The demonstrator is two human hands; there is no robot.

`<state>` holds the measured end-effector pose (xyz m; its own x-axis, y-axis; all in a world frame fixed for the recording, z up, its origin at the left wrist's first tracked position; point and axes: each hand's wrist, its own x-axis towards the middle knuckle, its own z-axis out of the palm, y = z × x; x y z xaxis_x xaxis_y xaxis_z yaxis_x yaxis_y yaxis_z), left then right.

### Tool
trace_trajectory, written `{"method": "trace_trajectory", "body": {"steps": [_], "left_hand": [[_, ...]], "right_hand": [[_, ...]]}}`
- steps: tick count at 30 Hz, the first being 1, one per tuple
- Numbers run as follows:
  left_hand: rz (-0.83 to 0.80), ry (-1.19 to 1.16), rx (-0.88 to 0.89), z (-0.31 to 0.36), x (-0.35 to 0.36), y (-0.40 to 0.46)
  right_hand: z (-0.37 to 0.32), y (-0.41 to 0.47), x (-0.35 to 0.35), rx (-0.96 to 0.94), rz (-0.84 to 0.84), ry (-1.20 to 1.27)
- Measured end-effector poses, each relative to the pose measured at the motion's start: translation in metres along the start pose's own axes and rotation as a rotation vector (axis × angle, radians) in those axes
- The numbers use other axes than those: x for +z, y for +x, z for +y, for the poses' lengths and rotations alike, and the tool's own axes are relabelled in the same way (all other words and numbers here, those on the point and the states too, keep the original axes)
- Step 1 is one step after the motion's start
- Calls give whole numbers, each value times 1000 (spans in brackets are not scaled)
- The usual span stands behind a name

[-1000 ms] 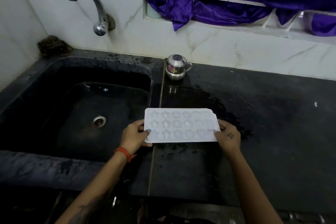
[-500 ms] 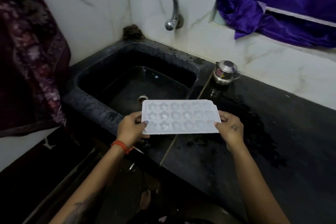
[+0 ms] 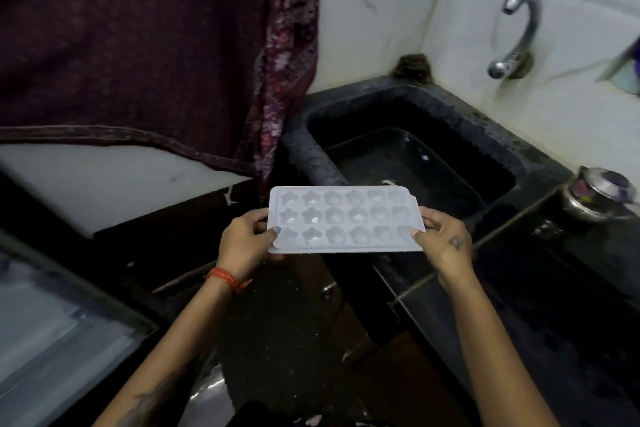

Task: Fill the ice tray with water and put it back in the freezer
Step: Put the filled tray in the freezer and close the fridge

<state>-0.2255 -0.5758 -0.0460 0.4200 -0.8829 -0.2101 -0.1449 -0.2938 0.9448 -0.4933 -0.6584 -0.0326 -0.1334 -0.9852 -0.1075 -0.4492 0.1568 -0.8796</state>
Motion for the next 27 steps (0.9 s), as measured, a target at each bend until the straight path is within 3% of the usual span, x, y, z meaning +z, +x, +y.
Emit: {"method": "trace_trajectory", "body": {"steps": [17,27], "left_hand": [[500,-168,-156,-83,-203,-81],[882,-251,-302,-127,-272,-150]], "right_hand": [[-90,-74,209,-266,-485,-44],[-135,-130,322,-437,-832,-119]]}}
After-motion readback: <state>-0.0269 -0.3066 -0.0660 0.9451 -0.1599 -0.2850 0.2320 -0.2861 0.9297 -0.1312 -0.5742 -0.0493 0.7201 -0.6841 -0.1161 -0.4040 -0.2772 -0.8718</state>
